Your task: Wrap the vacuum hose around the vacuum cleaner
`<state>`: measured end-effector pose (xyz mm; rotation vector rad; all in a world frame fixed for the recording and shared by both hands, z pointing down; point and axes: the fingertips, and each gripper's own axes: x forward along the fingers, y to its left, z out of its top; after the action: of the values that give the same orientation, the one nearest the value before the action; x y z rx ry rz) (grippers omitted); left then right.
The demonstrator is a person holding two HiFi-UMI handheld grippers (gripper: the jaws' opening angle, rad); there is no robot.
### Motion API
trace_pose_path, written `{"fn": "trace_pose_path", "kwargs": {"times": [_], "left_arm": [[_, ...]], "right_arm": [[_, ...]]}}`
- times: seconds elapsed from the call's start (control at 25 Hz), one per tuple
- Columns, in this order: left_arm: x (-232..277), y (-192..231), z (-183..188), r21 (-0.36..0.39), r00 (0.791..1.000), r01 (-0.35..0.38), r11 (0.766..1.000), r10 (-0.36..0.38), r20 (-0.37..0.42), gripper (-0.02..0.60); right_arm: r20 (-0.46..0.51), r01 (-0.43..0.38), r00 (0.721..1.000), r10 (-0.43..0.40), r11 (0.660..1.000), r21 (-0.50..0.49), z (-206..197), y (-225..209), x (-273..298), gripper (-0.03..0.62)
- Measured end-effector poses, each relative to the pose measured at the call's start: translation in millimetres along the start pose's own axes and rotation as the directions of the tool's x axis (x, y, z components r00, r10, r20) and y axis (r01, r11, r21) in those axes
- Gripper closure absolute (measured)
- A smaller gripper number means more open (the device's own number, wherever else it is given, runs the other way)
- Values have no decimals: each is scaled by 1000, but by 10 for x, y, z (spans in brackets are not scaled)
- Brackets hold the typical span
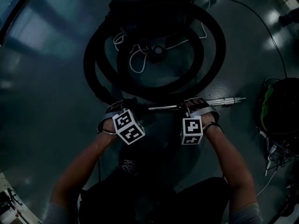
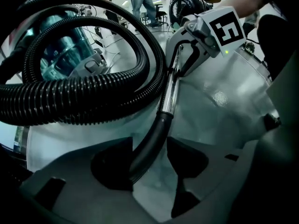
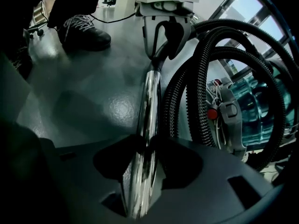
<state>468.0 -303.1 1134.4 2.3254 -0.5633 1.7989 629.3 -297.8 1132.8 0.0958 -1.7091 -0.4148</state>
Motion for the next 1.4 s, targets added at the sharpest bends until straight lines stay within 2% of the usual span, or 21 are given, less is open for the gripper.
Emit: {"fn": "trace_pose_path", "kwargs": {"times": [0.24, 0.4, 0.64, 0.68, 0.72, 0.76, 0.88, 0.92, 1.0, 1.08, 1.24, 1.4], "left_arm": [[-10, -19, 28, -25, 1000, 5, 1000, -5, 2, 345], [-16, -44, 42, -50, 1000, 12, 999, -11, 15, 345], [-106, -95, 63, -69, 999, 22, 997, -20, 38, 347], [-137, -110, 81, -65, 999, 23, 998, -20, 43, 353], [-172, -118, 102, -59, 999, 17, 998, -14, 50, 404], [-206, -119, 127, -51, 998, 7, 999, -4, 60, 451], [-326, -127, 210, -23, 995, -13, 1000, 16, 98, 575], [-372, -139, 239, -18, 994, -9, 1000, 11, 108, 575], [-494, -163, 309, -22, 991, 15, 1000, -12, 131, 575], [-687, -196, 392, -36, 986, 51, 998, -44, 163, 575], [-1263, -222, 547, -43, 974, 104, 994, -94, 205, 575], [-1924, -186, 772, -68, 963, 140, 988, -120, 241, 575]], "right_arm": [[-2, 2, 1000, -2, 995, 99, -134, -1, -32, 427], [33, -1, 999, -5, 985, 172, -122, 9, -131, 427], [119, -53, 993, 14, 945, 323, 2, 40, -299, 428], [129, -54, 992, 10, 939, 340, 20, 32, -335, 449], [135, -50, 991, 2, 934, 353, 36, 21, -369, 512], [140, -44, 990, -7, 931, 362, 51, 10, -398, 538], [156, -39, 988, -25, 919, 392, 101, -4, -471, 589], [164, -44, 986, -27, 911, 411, 118, -11, -498, 589], [177, -48, 983, -39, 885, 464, 137, -49, -573, 589], [181, -45, 982, -62, 843, 536, 139, -101, -704, 590], [167, -37, 980, -107, 727, 685, 117, -229, -1227, 590], [177, -33, 969, -172, 620, 784, 139, -410, -2017, 589]]}}
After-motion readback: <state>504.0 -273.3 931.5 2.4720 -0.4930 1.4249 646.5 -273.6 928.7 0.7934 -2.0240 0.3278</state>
